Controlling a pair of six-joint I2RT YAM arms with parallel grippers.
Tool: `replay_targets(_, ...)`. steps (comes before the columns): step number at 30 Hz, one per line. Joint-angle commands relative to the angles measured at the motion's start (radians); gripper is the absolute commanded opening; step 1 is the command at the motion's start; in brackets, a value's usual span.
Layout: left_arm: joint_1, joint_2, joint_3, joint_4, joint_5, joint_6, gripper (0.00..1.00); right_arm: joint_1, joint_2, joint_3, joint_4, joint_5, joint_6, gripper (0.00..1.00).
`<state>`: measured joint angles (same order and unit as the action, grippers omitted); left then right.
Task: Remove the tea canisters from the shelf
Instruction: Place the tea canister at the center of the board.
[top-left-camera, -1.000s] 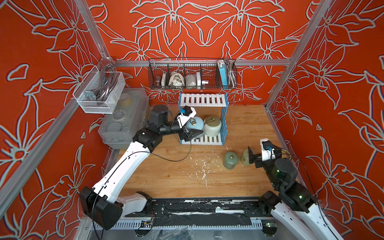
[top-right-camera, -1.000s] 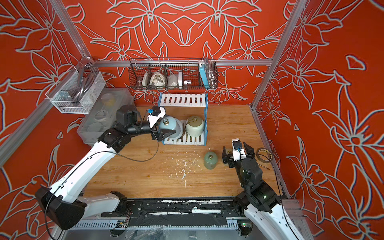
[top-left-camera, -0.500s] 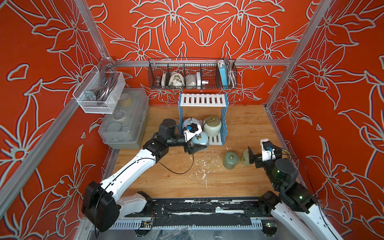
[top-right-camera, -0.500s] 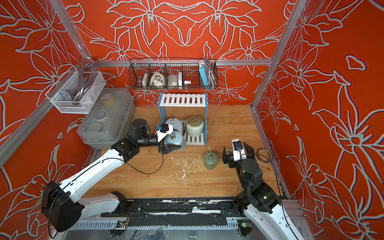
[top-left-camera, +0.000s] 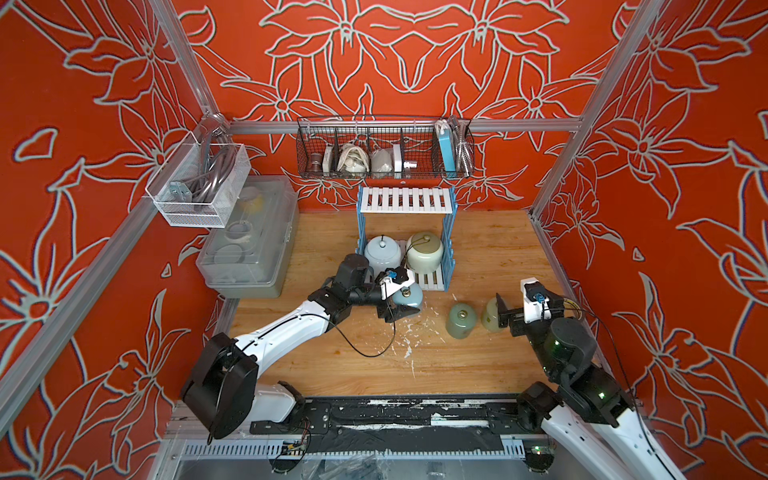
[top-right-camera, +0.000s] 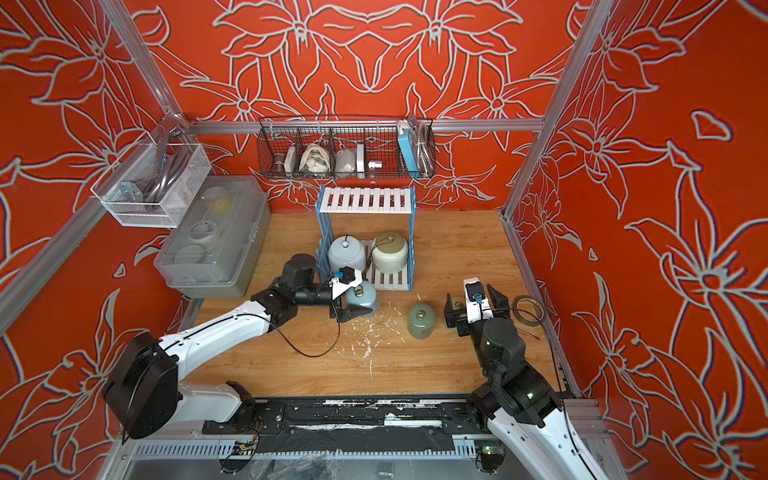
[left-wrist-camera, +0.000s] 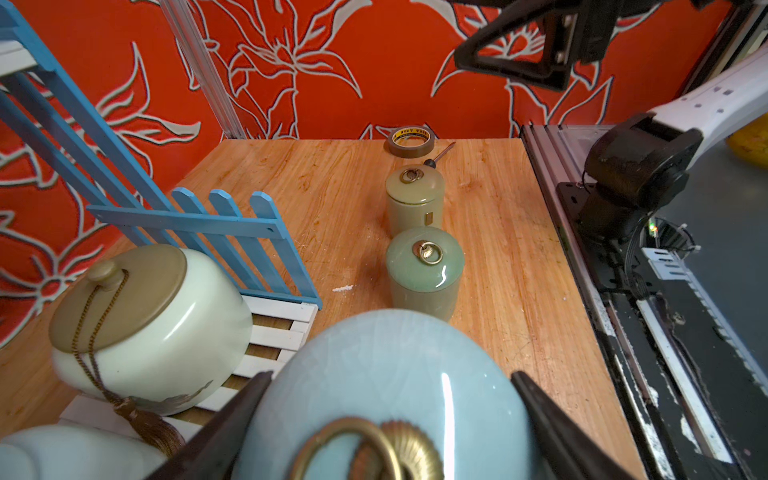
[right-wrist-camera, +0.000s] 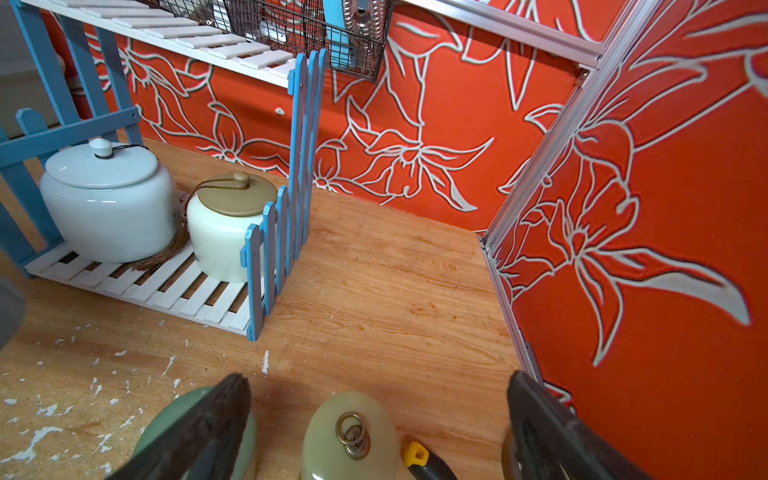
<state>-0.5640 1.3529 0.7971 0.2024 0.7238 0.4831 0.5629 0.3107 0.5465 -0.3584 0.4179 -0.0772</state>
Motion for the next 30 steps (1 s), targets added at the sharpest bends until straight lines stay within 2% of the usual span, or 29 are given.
replay_targets(1,-0.021,0.017,0.003,0.144,0.008,0.031,0.00,-0.002,-0.020,-0.010,0.026,0.009,-0.006,1.00)
replay_targets(11,-0.083,0.171,-0.008,0.234,-0.043,0.006,0.00,-0.002,-0.042,-0.010,0.027,0.002,-0.006,1.00)
replay_targets(15,-0.100,0.228,-0.005,0.231,-0.053,0.055,0.00,-0.002,-0.045,-0.014,0.033,0.003,-0.007,1.00)
replay_targets(19,-0.106,0.283,0.011,0.247,-0.059,0.043,0.00,-0.002,-0.045,-0.010,0.030,-0.003,-0.004,0.99)
replay_targets(22,-0.127,0.311,0.017,0.272,-0.101,0.056,0.00,-0.004,-0.053,-0.017,0.037,0.007,-0.008,0.99)
replay_targets(30,-0.137,0.350,0.023,0.278,-0.124,0.067,0.03,-0.004,-0.059,-0.018,0.039,-0.003,-0.004,1.00)
